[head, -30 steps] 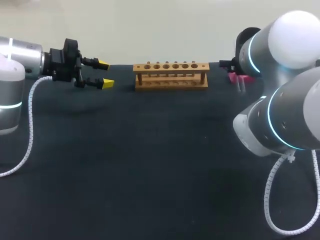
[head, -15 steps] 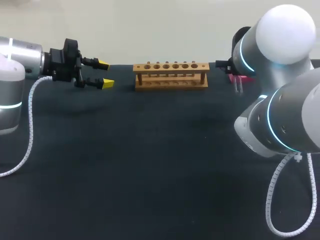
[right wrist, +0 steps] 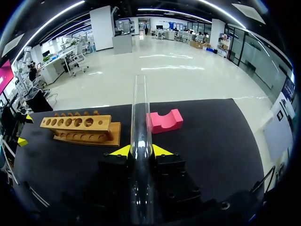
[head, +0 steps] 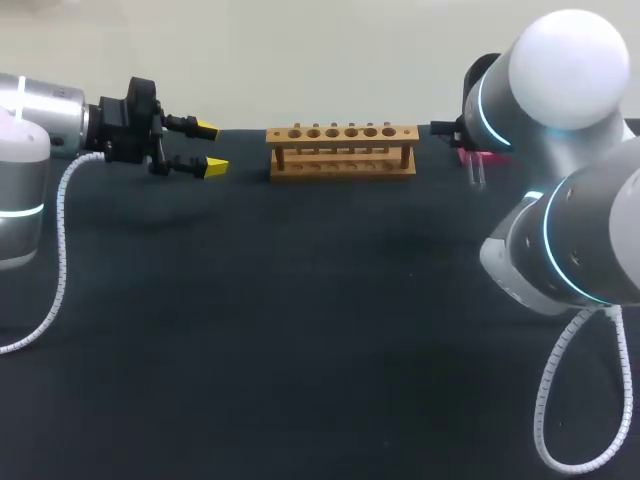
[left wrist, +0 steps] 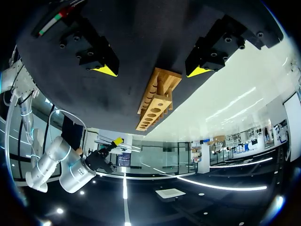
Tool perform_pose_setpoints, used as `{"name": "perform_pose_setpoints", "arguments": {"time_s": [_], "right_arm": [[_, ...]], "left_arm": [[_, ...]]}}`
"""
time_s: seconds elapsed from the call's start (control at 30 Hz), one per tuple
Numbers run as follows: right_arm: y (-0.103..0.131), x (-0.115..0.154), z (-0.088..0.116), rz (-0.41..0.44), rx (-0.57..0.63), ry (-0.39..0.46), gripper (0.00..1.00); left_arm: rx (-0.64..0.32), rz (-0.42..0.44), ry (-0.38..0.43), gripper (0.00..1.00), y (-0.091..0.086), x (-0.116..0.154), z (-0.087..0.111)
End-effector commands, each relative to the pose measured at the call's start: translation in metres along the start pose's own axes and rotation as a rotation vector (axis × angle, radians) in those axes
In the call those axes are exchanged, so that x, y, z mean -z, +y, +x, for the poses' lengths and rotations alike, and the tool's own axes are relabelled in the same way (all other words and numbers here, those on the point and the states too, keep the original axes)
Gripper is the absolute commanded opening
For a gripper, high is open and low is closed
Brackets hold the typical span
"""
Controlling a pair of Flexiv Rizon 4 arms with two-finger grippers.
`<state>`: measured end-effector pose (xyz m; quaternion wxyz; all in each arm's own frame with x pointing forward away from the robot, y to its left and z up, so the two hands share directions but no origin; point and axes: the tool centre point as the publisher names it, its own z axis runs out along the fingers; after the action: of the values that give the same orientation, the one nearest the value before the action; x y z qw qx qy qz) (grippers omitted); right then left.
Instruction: Grasp the test tube, adjust it, and insert it.
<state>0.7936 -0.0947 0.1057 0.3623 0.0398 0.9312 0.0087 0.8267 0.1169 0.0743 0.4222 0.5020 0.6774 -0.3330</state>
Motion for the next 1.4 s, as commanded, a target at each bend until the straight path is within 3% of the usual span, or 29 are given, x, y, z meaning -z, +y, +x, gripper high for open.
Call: {"name": "perform_pose_setpoints", "arguments": {"time_s": [0.03,0.5,0.97,1.4], "right_arm": [[0.006,0.0,-0.001,-0.004,0.0,-0.006,0.0],[0.067,-0.007,-0.001,0.011,-0.012,-0.051,0.0],[0.113,-0.003,0.014,-0.02,-0.027,0.012,0.0],[0.143,-0.027,0.025,-0.032,0.008,0.05,0.0]], "left_arm": [[-0.002,-0.003,-0.004,1.0,-0.001,0.0,0.001],[-0.002,-0.003,-0.004,1.0,-0.001,0.0,0.001],[-0.002,-0.003,-0.004,1.0,-0.001,0.0,0.001],[-0.002,-0.003,-0.004,1.0,-0.001,0.0,0.001]]}}
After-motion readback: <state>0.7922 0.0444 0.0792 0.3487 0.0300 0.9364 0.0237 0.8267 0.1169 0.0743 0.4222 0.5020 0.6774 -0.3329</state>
